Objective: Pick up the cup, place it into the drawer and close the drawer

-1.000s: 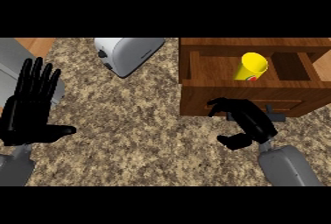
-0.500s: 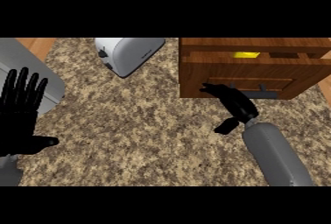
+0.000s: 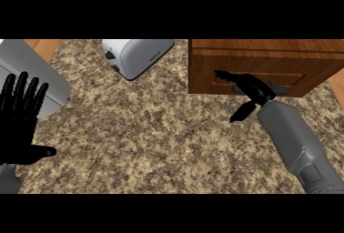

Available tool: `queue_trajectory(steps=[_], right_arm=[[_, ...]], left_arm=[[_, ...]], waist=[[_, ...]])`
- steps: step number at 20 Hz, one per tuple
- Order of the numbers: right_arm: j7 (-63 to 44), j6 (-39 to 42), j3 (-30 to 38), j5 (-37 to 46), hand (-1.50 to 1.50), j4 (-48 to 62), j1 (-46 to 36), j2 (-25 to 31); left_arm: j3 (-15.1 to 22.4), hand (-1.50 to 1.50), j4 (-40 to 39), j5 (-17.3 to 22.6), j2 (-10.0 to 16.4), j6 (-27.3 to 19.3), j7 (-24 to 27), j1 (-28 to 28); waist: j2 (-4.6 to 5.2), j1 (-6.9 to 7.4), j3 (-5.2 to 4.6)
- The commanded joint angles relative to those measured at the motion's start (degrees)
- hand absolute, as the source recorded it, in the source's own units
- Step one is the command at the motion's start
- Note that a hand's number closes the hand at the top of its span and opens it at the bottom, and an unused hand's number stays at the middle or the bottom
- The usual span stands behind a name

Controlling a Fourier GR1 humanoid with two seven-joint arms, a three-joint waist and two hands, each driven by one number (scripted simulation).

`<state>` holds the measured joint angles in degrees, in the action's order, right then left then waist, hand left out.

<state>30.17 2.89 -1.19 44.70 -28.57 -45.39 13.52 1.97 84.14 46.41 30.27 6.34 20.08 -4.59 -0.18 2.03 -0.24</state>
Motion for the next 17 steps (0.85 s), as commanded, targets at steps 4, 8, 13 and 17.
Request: queue_trajectory(steps=[4, 8, 13, 17], right_arm=[[-0.5, -0.7, 3.1, 0.8, -1.5, 12.9, -9.0, 2.6], [3.5, 1.1, 4.7, -0.3, -1.5, 14.9, -10.2, 7.0], [2.8, 2.1, 5.1, -0.2, -1.5, 16.8, -12.5, 7.6], [3.7, 1.0, 5.3, 0.1, -1.5, 18.0, -11.6, 7.9]], left_arm=[[-0.7, -1.5, -0.4, 0.6, 0.1, 0.5, -2.4, -2.4], [0.3, -1.5, -1.7, -2.7, -0.7, 1.1, 0.3, -1.7], [-0.4, -1.5, -2.9, -2.1, -1.3, 1.4, 0.2, -2.3], [0.6, -1.5, -2.8, -3.2, -1.9, 2.1, 0.8, -1.6]], waist=[[1.77, 1.94, 0.41], [2.05, 2.26, 0.43], [2.12, 2.63, 0.4], [2.44, 3.39, 0.44]])
